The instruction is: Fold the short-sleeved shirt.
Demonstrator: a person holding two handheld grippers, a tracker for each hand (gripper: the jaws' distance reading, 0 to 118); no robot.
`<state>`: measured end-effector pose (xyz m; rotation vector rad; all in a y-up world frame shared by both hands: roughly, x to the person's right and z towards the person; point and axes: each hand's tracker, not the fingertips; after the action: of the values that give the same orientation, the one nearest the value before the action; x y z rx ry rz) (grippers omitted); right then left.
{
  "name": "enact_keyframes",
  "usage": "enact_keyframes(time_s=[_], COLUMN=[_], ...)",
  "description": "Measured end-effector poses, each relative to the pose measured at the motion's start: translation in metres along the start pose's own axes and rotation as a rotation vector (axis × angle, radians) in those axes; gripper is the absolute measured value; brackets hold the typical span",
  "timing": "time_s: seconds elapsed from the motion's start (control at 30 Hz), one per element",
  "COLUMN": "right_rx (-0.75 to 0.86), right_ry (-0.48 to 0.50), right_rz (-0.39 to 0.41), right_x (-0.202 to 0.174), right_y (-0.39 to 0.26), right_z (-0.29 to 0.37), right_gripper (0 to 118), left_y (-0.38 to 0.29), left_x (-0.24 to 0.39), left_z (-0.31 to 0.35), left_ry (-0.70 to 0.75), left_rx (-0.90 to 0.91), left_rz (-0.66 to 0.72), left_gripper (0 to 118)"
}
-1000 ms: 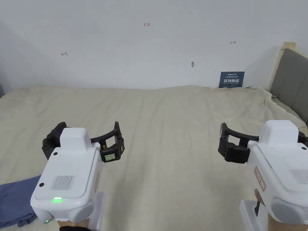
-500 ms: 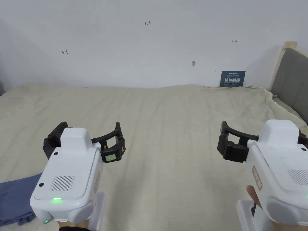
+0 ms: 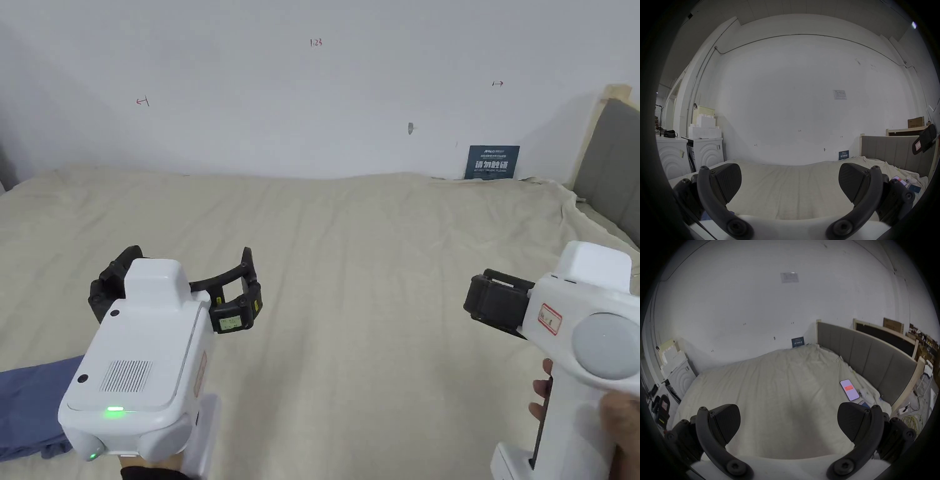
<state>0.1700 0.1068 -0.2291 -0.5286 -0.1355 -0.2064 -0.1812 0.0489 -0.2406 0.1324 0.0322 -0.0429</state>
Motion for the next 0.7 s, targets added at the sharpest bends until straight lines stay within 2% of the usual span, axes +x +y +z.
enact_keyframes(time_s=[0.1, 0.3, 0.4, 0.7], right_rx=[-0.036, 0.022, 0.027, 0.006], right_ry=[-0.02, -0.05, -0.045, -0.039], right_rz=[-0.033, 0.02, 0.02, 0.044], right_x=[-0.002, -0.009, -0.017, -0.004], right_y=[0.003, 0.0, -0.002, 0.003], right_z=[0.0, 0.006, 0.013, 0.001], right_gripper=[117, 116, 116, 116], left_y=[0.002, 0.002, 0.002, 0.003], left_x=[-0.001, -0.002, -0.002, -0.002], left_z=[0.002, 0.002, 0.002, 0.002], left_ry=[0.004, 0.009, 0.009, 0.009], left_rx=[0.005, 0.009, 0.008, 0.014], left_rz=[0.002, 0.004, 0.013, 0.012], left_gripper=[118, 118, 118, 118])
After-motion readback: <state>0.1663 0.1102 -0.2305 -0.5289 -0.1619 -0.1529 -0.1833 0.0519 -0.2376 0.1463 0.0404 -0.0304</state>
